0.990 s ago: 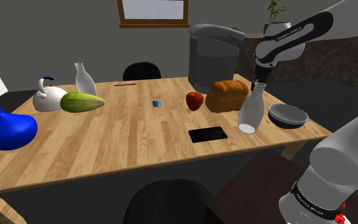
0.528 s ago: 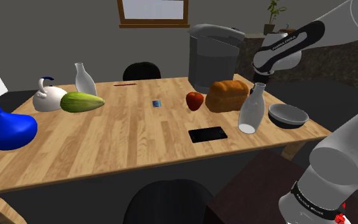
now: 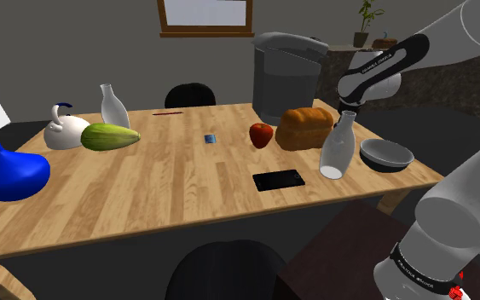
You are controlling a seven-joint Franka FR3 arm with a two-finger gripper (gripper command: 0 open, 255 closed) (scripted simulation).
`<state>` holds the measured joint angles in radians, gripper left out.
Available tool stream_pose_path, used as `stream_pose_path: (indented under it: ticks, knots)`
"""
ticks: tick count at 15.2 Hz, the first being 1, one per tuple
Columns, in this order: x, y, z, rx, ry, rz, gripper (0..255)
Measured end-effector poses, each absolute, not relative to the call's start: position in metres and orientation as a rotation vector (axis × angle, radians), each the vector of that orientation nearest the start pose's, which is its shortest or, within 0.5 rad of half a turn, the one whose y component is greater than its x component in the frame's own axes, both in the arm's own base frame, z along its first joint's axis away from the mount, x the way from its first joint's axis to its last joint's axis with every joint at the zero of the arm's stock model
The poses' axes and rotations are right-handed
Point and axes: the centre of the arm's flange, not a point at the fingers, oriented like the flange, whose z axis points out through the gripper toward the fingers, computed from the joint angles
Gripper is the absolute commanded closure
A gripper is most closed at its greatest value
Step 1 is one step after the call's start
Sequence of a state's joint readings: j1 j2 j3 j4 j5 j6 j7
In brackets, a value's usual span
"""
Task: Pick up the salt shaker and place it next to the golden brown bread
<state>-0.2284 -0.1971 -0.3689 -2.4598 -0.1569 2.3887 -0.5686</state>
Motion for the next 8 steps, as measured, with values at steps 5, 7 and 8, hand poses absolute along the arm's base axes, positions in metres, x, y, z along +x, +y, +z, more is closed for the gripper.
stream_pose_path:
  ticks: [5,7,8]
  knots:
    - [0.3868,-0.2649,0.3762,-3.237,-0.133,-0.120,0]
    - [0.3868,-0.2649,0.3762,-3.237,-0.133,-0.120,0]
    - [0.3868,-0.2649,0.3762,-3.237,-0.133,-0.120,0]
